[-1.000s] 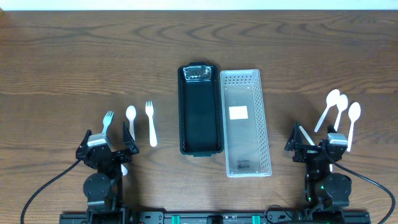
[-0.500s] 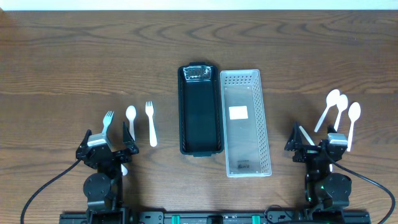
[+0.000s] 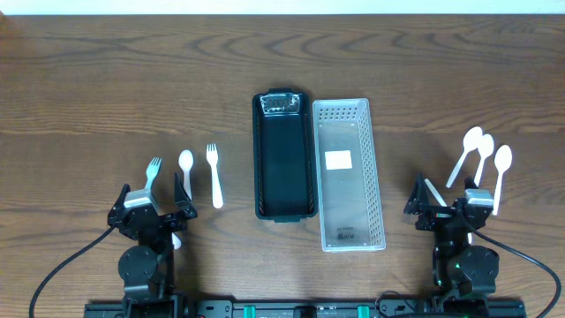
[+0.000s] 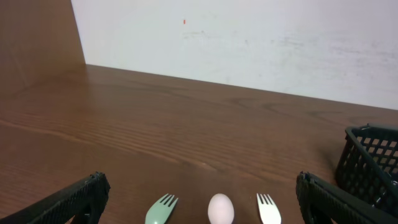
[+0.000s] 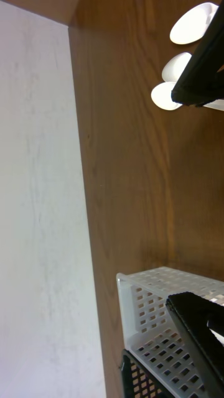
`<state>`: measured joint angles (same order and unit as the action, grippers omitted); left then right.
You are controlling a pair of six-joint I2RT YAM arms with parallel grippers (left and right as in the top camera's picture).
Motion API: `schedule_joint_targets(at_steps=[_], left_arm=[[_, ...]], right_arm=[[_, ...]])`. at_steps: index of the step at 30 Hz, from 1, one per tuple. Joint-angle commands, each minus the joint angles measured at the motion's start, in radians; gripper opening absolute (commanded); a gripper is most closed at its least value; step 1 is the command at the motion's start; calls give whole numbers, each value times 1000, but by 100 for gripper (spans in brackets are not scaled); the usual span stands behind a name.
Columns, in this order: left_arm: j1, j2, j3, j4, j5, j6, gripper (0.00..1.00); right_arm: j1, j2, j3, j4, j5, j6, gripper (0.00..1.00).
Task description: Pack container
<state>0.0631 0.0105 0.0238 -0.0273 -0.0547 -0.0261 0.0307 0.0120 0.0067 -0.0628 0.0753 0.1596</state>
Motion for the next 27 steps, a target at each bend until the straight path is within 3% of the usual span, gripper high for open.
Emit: schedule_joint_targets(at_steps=[1, 27], left_arm=[[4, -5, -19, -39, -5, -5, 98], [4, -5, -19, -39, -5, -5, 98]], right_arm=[[5, -5, -1, -5, -5, -8, 99], [5, -5, -1, 3, 21, -40, 99]])
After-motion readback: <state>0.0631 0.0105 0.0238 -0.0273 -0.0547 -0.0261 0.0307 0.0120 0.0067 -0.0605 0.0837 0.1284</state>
